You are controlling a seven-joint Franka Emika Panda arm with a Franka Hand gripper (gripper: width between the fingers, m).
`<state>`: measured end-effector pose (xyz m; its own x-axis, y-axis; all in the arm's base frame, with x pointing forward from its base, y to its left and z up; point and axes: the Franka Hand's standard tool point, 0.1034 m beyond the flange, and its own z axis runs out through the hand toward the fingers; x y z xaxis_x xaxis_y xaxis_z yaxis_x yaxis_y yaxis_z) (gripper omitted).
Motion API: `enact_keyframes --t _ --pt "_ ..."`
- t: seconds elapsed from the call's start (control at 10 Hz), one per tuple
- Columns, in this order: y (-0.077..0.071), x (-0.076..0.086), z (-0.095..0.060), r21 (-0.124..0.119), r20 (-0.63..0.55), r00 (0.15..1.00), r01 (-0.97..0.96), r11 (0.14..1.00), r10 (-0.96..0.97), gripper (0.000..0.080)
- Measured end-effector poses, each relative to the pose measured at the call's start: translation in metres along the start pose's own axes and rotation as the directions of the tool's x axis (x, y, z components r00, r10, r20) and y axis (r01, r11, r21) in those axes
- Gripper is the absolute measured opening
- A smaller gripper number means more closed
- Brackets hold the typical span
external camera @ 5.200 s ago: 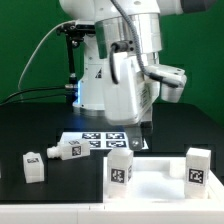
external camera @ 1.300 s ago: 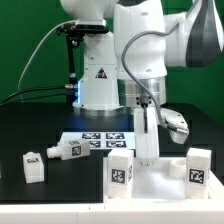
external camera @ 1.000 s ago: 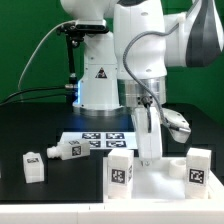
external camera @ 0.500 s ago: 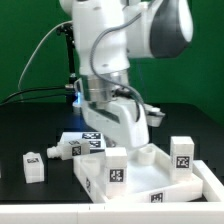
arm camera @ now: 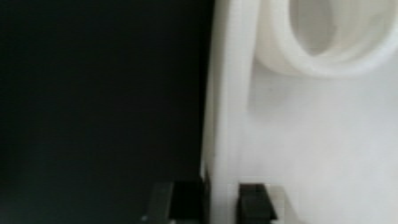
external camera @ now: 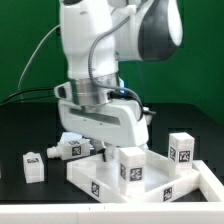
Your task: Assemble square table
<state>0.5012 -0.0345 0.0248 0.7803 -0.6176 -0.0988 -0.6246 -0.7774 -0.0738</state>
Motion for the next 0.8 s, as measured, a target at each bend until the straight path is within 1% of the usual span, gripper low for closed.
enact_keyframes --t 0.1,0.3,0.4,0.5,0.6,0.7,0.8 --pt "-0.007 0.014 -0.008 0.004 -0.025 0.987 0.157 0.988 -0.157 0.0060" --pt "-0.003 0.011 -0.005 -0.008 -0.020 0.969 0.248 0.969 -0.248 0.0060" --pt "-0.001 0.015 -0.006 -0.015 -0.020 0.941 0.337 0.941 -0.337 0.0060" --pt "0.002 0.026 -0.008 -0.015 -0.021 0.892 0.452 0.892 -0.452 0.0060" --pt "-0.002 0.043 -0.012 -0.026 -0.028 0.822 0.568 0.823 -0.569 0.0060" --pt "-0.013 0.051 -0.012 -0.040 -0.038 0.752 0.656 0.753 -0.658 0.0060" --pt "-0.015 0.048 -0.007 -0.053 -0.044 0.625 0.777 0.627 -0.779 0.0060"
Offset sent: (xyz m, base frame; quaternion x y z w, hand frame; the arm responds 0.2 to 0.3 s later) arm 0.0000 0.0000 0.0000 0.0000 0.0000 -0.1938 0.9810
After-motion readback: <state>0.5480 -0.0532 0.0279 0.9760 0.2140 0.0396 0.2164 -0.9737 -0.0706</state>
